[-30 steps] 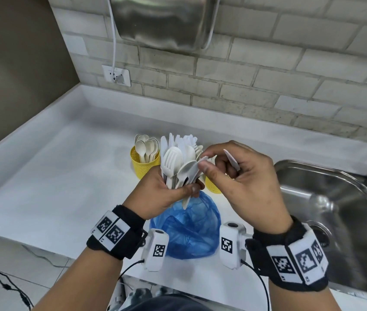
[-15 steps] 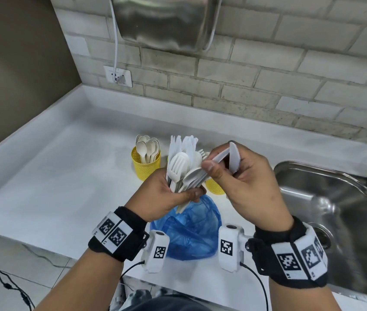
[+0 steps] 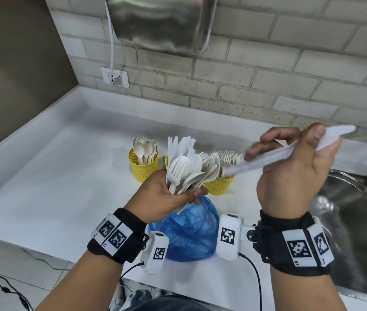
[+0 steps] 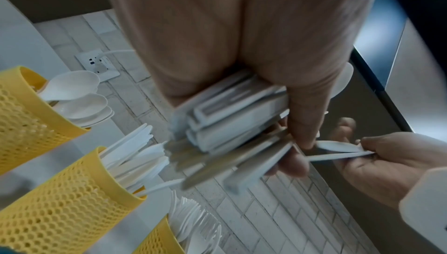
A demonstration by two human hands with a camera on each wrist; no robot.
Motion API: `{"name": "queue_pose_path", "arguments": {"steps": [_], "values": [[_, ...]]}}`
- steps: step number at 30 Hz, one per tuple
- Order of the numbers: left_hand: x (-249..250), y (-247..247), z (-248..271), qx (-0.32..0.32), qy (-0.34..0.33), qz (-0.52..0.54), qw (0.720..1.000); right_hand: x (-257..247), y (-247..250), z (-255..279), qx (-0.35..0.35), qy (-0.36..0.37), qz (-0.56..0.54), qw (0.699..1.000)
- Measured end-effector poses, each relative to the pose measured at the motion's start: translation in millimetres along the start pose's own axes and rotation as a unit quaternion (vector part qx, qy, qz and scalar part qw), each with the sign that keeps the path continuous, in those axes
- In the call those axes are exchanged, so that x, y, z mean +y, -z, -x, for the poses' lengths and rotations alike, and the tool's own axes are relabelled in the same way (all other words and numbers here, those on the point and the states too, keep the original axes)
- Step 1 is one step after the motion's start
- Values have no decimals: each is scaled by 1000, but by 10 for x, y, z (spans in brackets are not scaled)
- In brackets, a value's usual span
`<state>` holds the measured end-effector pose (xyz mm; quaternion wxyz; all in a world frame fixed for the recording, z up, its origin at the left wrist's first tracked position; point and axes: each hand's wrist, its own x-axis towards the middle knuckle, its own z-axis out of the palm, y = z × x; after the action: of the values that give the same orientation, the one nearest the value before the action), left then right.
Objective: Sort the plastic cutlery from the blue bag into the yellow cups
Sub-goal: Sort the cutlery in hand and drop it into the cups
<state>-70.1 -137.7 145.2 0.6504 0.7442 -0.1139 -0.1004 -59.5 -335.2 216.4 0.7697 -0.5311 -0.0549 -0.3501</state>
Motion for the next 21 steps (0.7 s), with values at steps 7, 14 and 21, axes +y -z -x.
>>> {"name": "queue_pose_path", "arguments": {"steps": [7, 14, 21], "values": [[26, -15, -16, 12, -18, 10, 1000, -120, 15, 41, -174, 44, 202, 963], [53, -29, 2, 23, -43, -9, 999, -146, -66, 204, -340, -25, 298, 892], [38, -23, 49, 40, -42, -21, 998, -85, -113, 256, -320, 12, 333, 887]]}}
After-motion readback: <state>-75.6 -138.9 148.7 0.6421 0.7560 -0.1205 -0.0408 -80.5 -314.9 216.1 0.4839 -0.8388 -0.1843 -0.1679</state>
